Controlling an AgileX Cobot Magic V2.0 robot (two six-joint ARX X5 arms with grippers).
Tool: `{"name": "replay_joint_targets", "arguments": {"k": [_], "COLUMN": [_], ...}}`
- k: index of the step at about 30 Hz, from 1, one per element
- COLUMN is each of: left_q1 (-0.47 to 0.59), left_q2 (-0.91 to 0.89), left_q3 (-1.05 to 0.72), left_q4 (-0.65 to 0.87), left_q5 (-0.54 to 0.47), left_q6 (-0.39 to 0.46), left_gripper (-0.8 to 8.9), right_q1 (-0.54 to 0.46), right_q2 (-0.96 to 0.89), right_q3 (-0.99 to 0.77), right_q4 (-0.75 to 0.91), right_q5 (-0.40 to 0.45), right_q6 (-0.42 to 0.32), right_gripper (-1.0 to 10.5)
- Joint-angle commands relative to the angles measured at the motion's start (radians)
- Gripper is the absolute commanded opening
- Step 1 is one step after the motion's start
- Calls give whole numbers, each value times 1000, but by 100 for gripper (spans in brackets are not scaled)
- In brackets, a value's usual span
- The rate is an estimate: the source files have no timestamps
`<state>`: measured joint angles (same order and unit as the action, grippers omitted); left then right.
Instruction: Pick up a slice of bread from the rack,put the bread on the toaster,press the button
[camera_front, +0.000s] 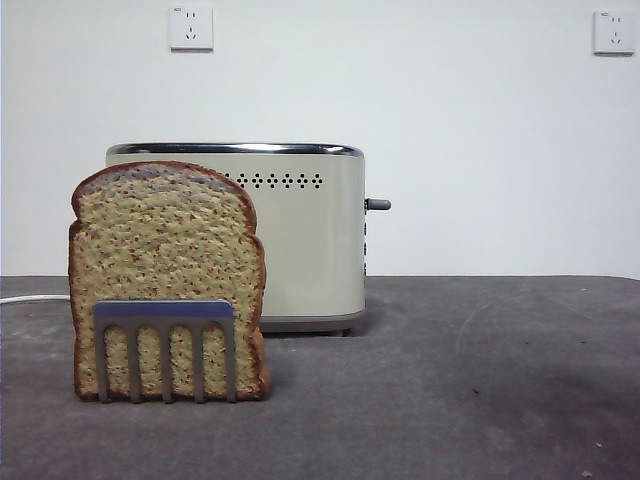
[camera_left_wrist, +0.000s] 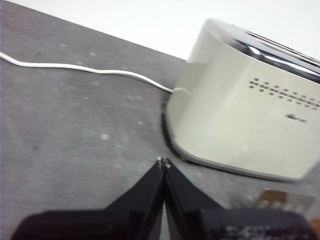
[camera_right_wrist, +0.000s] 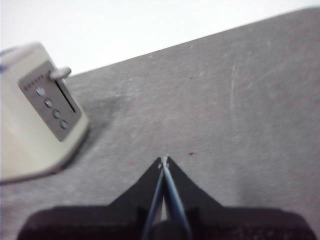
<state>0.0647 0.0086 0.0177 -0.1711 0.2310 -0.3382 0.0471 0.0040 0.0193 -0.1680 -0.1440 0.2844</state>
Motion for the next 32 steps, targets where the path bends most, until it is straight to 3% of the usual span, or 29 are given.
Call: {"name": "replay_joint_targets", "arguments": {"k": [1,12,18,25,32], "left_q1": [2,2,2,2,-1], "left_q2": [-3,21,129,309,476], "left_q3": [-2,195,323,509,721], "left_q4": [0,-35,-82,-211,-450], "left_q5": [46,94,215,372,531], "left_q6": [-13,-23,50,227,481], "left_gripper": [-8,-8,-8,-8,-8], "right_q1": [1,2,2,4,28], "right_q2": [2,144,305,527,719], "right_q3": [-2,188,364,617,871], "right_q4": [-2,-1,-18,-194,-500], "right_q5": [-26,-42,-122,-265,-378], "right_q6": [137,151,71,-101,-329], "right_gripper": [-12,-12,-12,-12,-12]}}
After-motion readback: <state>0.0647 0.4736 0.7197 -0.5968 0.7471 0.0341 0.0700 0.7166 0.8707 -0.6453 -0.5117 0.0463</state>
